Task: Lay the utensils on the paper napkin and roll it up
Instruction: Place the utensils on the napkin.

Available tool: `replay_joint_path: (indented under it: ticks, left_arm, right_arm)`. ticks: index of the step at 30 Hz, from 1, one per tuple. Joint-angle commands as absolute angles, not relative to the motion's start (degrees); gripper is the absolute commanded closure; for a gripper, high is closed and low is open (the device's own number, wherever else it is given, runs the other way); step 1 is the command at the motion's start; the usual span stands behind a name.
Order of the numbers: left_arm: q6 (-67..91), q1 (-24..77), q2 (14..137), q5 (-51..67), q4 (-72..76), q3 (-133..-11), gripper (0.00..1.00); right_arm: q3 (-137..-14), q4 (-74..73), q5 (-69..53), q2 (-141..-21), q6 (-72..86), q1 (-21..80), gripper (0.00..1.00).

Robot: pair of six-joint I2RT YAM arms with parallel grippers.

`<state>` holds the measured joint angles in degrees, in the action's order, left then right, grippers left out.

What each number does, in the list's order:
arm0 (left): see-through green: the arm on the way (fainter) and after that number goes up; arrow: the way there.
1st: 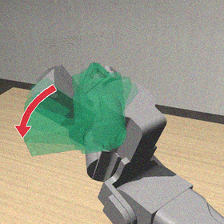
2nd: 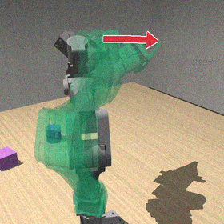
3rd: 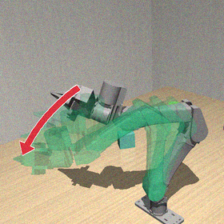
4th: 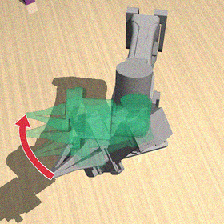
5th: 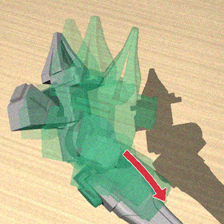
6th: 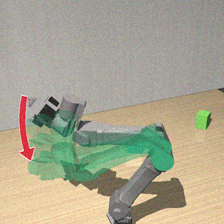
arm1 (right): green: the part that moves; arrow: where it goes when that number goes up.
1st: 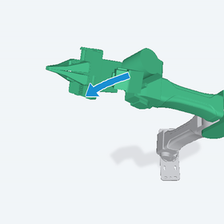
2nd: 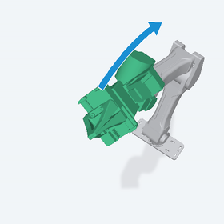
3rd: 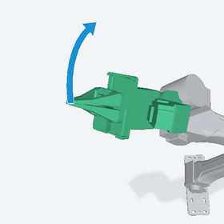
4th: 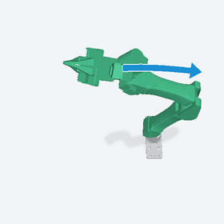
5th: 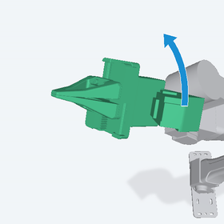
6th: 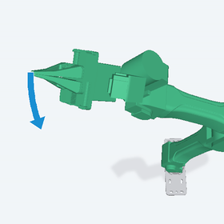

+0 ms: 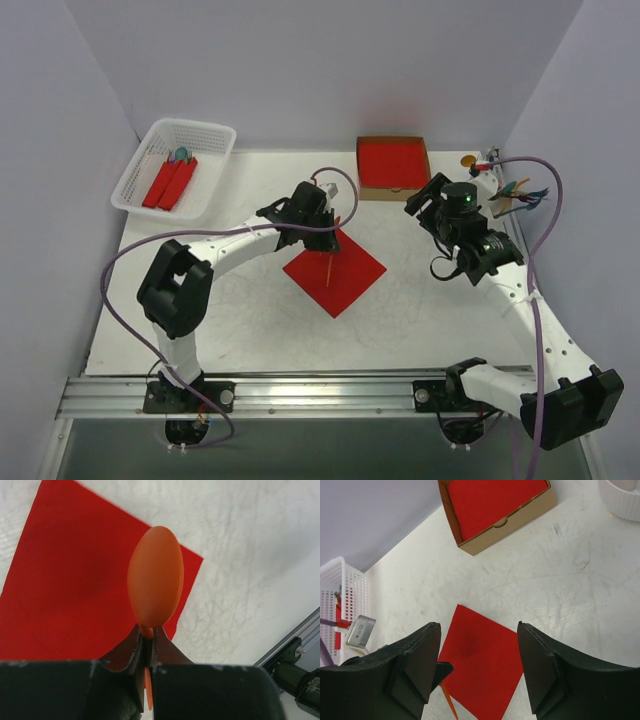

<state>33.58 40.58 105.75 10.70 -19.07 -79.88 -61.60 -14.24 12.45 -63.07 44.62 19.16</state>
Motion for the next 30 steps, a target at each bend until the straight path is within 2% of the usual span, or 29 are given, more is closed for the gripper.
replay_joint_path:
  ticks: [1,9,19,30]
  left_arm:
    - [35.9,39.2,106.6,13.6,-22.2,-79.5,0.97]
    - [40.3,39.0,109.6,12.3,-19.1,-79.5,0.98]
    - [44.4,39.3,113.8,8.6,-17.2,-80.6,0.97]
    - [42.8,40.4,117.2,6.0,-20.0,-85.2,0.89]
  right_arm:
    - [-59.9,-10.0,11.9,-60.8,42.8,19.0,0.38]
    - [-53.5,-6.1,8.7,-61.4,41.2,19.2,0.39]
    - [-47.2,4.1,0.5,-66.5,37.9,19.3,0.51]
    - [-45.4,7.3,-2.5,-70.5,36.4,19.5,0.52]
